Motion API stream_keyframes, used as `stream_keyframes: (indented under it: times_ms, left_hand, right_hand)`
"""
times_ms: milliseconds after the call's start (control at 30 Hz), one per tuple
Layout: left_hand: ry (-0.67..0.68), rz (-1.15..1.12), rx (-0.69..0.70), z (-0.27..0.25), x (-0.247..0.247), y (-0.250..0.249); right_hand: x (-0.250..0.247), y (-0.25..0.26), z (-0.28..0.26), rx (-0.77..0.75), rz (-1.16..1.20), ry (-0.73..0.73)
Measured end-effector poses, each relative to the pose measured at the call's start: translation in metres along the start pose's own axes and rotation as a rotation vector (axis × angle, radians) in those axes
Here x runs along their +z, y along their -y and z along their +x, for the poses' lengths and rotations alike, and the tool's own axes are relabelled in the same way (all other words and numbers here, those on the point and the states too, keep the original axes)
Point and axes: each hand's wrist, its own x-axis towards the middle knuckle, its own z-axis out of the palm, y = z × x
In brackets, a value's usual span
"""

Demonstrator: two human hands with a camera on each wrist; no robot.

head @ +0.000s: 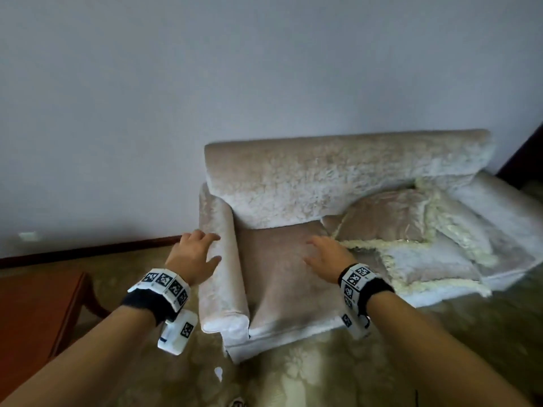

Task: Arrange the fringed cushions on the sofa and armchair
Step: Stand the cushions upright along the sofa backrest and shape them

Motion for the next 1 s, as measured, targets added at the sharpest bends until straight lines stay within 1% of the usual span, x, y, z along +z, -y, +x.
stream_keyframes:
  times_ms: [133, 200, 333, 467, 567, 667, 800, 900, 1000]
  left_hand:
    - [0.059, 0.013, 0.241, 0.099, 0.015, -0.062]
    - [0.102, 0.023, 0.361, 0.136, 0.022, -0.103]
    - [0.181, -0.001, 0.527, 0.185, 0.044, -0.183]
    - [0.255, -0.059, 0.641, 0.222, 0.071, -0.251]
    - [0.316, -0.130, 0.657, 0.247, 0.095, -0.297]
    - [0.315, -0.128, 0.634, 0.277, 0.123, -0.340]
    - [0.334, -0.105, 0.574, 0.316, 0.156, -0.393]
    - [0.344, -0.114, 0.511, 0.336, 0.170, -0.424]
    - [0.381, -0.123, 0.444, 0.356, 0.179, -0.444]
  right_hand:
    - [-0.031, -0.059, 0.002, 0.210, 0.067, -0.100]
    - [-0.042, -0.089, -0.007, 0.326, 0.101, -0.128]
    - [-0.059, -0.146, -0.035, 0.494, 0.158, -0.176]
    - [-0.073, -0.202, -0.052, 0.655, 0.211, -0.249]
    - [-0.081, -0.247, -0.059, 0.725, 0.250, -0.252]
    - [-0.092, -0.304, -0.052, 0.761, 0.292, -0.238]
    - [-0.112, -0.382, -0.029, 0.753, 0.308, -0.202]
    - [-0.129, -0.428, -0.005, 0.720, 0.292, -0.164]
    - [-0.144, -0.469, 0.026, 0.672, 0.250, -0.086]
